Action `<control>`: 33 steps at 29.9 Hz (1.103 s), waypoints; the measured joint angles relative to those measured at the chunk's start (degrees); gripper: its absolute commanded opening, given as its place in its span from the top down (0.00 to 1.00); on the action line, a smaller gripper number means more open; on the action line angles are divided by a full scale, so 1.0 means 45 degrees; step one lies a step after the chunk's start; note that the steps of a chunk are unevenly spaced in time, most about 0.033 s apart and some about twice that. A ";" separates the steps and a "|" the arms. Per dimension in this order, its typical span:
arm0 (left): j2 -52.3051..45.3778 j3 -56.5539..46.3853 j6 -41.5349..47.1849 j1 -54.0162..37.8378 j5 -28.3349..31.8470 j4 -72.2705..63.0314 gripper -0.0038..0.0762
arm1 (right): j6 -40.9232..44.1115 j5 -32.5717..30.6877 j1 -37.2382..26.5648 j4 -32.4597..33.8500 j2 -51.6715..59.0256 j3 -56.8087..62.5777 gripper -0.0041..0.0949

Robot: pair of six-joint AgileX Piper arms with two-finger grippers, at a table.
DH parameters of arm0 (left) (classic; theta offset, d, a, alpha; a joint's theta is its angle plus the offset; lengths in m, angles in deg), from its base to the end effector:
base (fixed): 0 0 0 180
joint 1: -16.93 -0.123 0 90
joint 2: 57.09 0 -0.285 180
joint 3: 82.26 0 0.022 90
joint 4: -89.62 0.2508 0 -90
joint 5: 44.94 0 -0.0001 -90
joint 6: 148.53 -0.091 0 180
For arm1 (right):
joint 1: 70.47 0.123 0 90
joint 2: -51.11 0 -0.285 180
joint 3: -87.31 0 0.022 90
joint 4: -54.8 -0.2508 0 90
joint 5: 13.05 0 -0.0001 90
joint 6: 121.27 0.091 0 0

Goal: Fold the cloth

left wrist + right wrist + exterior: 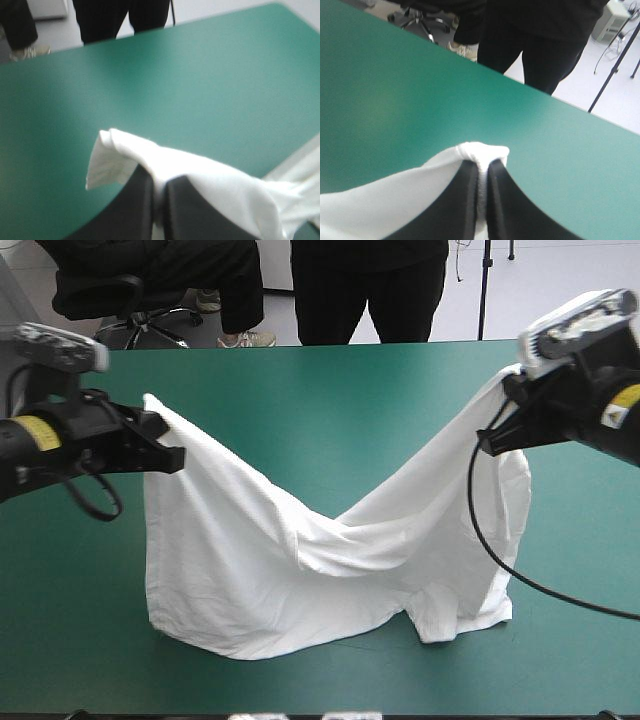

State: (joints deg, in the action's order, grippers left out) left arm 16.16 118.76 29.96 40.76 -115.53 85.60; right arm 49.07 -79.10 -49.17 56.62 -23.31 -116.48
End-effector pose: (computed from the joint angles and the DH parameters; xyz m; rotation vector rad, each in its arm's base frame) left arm 0.1612 -0.0778 0.5177 0.4867 2.1021 -0.3111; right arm 0.1730 0.0646 0.5327 -0.5388 1.9647 0.0899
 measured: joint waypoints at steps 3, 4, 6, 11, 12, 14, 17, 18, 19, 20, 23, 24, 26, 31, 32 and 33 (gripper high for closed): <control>0.1130 -0.1015 0.0099 0.0000 0.0089 0.0565 0.97 | 0.0000 0.0378 0.0000 0.0230 -0.1069 0.0506 0.98; 0.1563 -0.1301 0.0166 0.0000 0.0210 0.0893 0.97 | 0.0000 0.0497 0.0000 0.0355 -0.1519 0.0563 0.98; 0.2398 -0.1510 0.0335 0.0000 0.0498 0.1456 0.97 | 0.0003 0.0823 0.0000 0.0726 -0.2331 0.0640 0.98; 0.4447 -0.1588 0.0927 0.0000 0.1842 0.3037 0.97 | 0.0014 0.1607 0.0000 0.1366 -0.4349 0.0641 0.98; 0.4807 -0.1588 0.1031 0.0000 0.2162 0.3250 0.97 | 0.0014 0.1771 0.0000 0.1452 -0.4723 0.0641 0.98; 0.5475 -0.1588 0.1168 0.0000 0.2726 0.3788 0.97 | 0.0027 0.2059 0.0000 0.1629 -0.5406 0.0641 0.98; 0.6328 -0.1588 0.1232 0.0000 0.3370 0.4345 0.97 | 0.0037 0.2418 0.0000 0.1886 -0.6241 0.0641 0.98; 0.6560 -0.1588 0.1246 0.0000 0.3494 0.4499 0.97 | 0.0037 0.2488 0.0000 0.1938 -0.6465 0.0641 0.98; 0.6833 -0.1588 0.1246 0.0000 0.3613 0.4628 0.97 | 0.0037 0.2551 0.0000 0.1957 -0.6735 0.0641 0.98; 0.7094 -0.1590 0.1258 0.0000 0.3758 0.4782 0.97 | 0.0037 0.2588 0.0000 0.1967 -0.6994 0.0641 0.98; 0.7799 -0.1590 0.1258 0.0000 0.3883 0.5045 0.97 | 0.0129 0.2633 0.0000 0.1967 -0.7694 0.0641 0.96; 0.7968 -0.1590 0.1258 0.0000 0.3883 0.5103 0.96 | 0.0157 0.2631 0.0000 0.1955 -0.7849 0.0641 0.94; 0.8353 -0.1590 0.1258 0.0000 0.3752 0.5287 0.90 | 0.0201 0.2661 0.0000 0.1928 -0.8191 0.0641 0.86; 0.8990 -0.1590 0.0963 0.0000 0.3440 0.6132 0.51 | 0.0201 0.3104 -0.0211 0.1322 -0.8618 0.0641 0.51; 0.9055 -0.1590 0.0863 -0.0031 0.3440 0.6289 0.43 | 0.0201 0.3245 -0.0333 0.1145 -0.8620 0.0641 0.45; 0.9081 -0.1590 0.0831 -0.0078 0.3484 0.6352 0.34 | 0.0201 0.3332 -0.0443 0.1026 -0.8620 0.0641 0.38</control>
State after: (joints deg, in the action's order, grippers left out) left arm 57.03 111.61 33.70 40.41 -99.85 114.18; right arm 49.98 -64.10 -51.17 61.23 -62.10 -113.60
